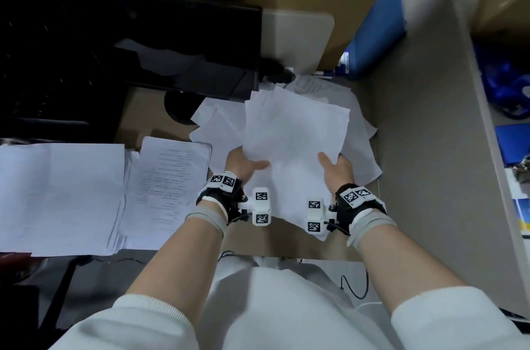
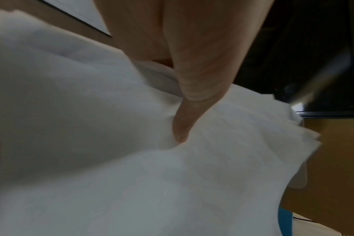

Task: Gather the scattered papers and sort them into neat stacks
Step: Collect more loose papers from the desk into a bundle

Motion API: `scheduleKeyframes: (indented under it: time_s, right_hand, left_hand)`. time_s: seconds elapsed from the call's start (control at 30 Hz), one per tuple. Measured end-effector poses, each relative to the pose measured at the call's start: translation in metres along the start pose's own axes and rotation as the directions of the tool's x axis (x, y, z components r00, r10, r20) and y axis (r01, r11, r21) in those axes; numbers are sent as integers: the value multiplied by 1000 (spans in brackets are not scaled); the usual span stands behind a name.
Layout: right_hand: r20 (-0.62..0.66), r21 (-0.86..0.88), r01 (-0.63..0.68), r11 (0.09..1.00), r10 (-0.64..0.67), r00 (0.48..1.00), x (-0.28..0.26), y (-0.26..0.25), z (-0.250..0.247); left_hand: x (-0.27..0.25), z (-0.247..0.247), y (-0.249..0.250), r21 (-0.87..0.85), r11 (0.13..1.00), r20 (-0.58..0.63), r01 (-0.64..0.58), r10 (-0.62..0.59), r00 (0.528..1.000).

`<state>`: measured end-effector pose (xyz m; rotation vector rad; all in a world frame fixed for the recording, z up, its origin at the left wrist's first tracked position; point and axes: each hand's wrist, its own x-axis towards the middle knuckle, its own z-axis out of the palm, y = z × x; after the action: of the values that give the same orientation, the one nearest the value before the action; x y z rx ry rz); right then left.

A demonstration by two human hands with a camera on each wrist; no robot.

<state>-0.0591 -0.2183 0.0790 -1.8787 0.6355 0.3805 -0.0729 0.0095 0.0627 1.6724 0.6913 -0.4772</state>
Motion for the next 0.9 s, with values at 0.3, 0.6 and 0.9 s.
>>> scheduleKeyframes:
  time_s: [0.3,0.6,0.9]
  right_hand:
    - [-146,46,-37,998,43,988,3,7,13]
    - [-147,73,-44,996,54,988,11,2,22]
    - [-61,37,-29,999,31,998,36,-9,13]
  left_hand:
    - [14,-6,6,-273,930,83,246,-233,969]
    - [26,-26,2,-190,975,6,118,-119,993]
    - [1,-13,25,-328,929,173,173,-121,977]
